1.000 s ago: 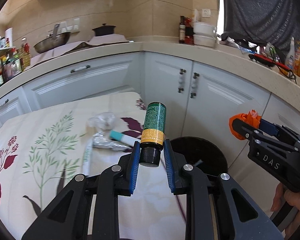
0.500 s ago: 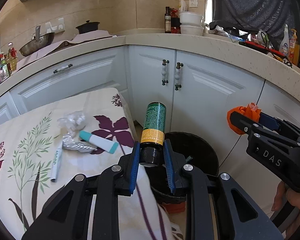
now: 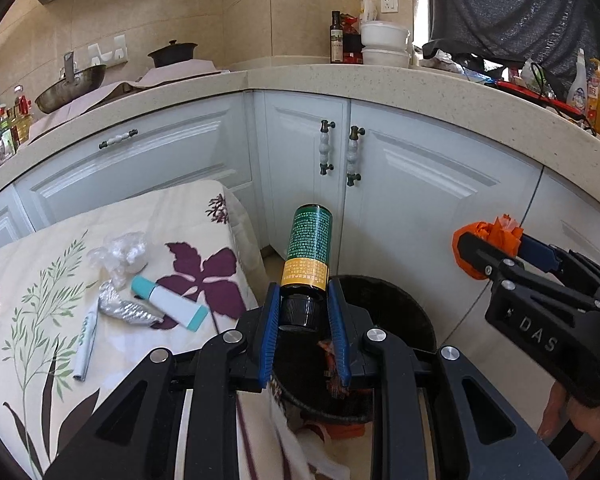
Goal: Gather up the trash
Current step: 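Carry the orange bag and green bottle over the bin and open both grippers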
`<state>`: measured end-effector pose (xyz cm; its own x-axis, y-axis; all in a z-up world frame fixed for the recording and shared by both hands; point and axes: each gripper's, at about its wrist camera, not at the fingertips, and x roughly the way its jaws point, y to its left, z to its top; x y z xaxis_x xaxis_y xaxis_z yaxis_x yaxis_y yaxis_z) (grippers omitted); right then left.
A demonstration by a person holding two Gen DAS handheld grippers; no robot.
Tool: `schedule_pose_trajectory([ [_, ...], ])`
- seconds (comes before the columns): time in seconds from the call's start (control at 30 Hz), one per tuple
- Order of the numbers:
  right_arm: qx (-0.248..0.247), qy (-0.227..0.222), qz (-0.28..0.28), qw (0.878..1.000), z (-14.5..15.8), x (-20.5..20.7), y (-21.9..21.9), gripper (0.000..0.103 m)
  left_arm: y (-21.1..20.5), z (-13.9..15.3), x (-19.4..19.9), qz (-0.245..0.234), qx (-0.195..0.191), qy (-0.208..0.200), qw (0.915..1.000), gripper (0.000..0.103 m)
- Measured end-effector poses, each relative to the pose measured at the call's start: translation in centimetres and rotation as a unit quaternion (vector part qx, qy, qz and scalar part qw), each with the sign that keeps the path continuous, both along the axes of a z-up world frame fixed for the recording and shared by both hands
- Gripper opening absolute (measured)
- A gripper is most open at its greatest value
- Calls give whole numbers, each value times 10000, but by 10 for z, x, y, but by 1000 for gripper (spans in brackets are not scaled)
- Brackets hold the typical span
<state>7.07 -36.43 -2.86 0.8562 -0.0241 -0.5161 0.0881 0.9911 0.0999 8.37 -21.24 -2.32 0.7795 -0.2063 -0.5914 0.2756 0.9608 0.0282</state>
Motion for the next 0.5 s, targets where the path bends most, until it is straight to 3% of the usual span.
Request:
schedule_pose_trajectory([
  [0.3,41,120,-98,9999,-15,27,-9,59,-13,-10,23,71,33,185,9998,26],
  [0.5,67,223,-147,9996,-24,37,-9,63,-7,-12,28,148,23,232,9996,41],
])
